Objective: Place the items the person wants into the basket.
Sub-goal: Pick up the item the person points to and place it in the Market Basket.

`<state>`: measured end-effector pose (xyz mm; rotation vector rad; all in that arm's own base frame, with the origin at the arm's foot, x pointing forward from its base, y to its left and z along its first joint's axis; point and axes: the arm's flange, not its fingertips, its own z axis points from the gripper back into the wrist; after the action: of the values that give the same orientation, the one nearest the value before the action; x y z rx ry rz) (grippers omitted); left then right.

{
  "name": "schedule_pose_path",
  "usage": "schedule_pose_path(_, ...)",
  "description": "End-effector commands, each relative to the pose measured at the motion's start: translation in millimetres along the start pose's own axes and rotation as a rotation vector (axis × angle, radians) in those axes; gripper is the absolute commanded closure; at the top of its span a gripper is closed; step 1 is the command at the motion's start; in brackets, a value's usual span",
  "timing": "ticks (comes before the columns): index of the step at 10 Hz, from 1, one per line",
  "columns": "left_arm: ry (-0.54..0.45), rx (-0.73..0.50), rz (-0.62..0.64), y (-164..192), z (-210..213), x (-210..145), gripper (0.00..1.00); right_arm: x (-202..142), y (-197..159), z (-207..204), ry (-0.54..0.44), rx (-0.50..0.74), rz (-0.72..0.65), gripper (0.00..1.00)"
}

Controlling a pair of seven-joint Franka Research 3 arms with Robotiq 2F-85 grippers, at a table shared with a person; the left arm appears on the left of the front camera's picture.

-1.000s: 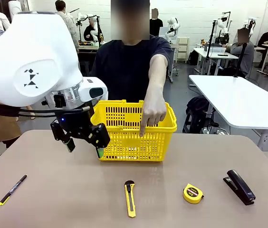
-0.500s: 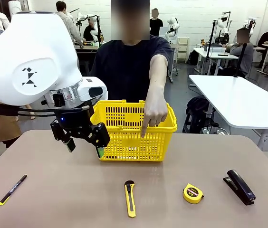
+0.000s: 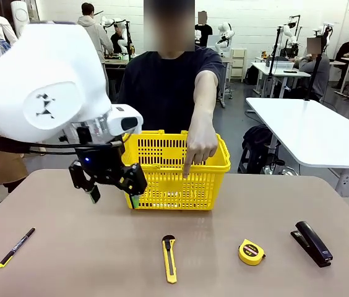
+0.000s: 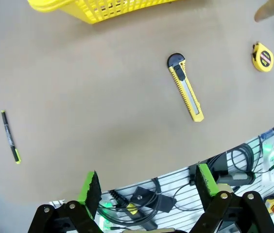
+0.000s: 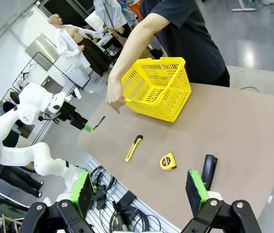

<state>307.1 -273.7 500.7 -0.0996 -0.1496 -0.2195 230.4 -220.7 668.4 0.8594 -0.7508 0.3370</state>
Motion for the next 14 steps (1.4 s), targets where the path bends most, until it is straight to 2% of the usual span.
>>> schedule_pose_path(1,-0.024,0.004,0.093,-31.5,-16.6,4.0,0.0,1.8,0.3,0.0,-0.02,0.024,0.015,0.0)
schedule_pose_path(3,-0.045,0.004,0.117,-50.2,-31.6,-5.7,0.0,1.8,0.3,0.0,-0.02,0.024,0.015,0.0)
schedule_pose_path(6,-0.01,0.036,0.198,-70.8,-78.4,-5.8,0.0,1.8,0.3,0.0,-0.02,0.024,0.015,0.0)
schedule_pose_path(10,-0.026,0.072,0.284,-103.3,-126.2,-7.7,0.0,1.8,0.3,0.0,-0.02,0.024,0.015,0.0)
schedule_pose_path(14,-0.027,0.125,0.336,-114.5,-156.5,9.1,0.0,1.8,0.3,0.0,-0.02,0.024,0.015,0.0)
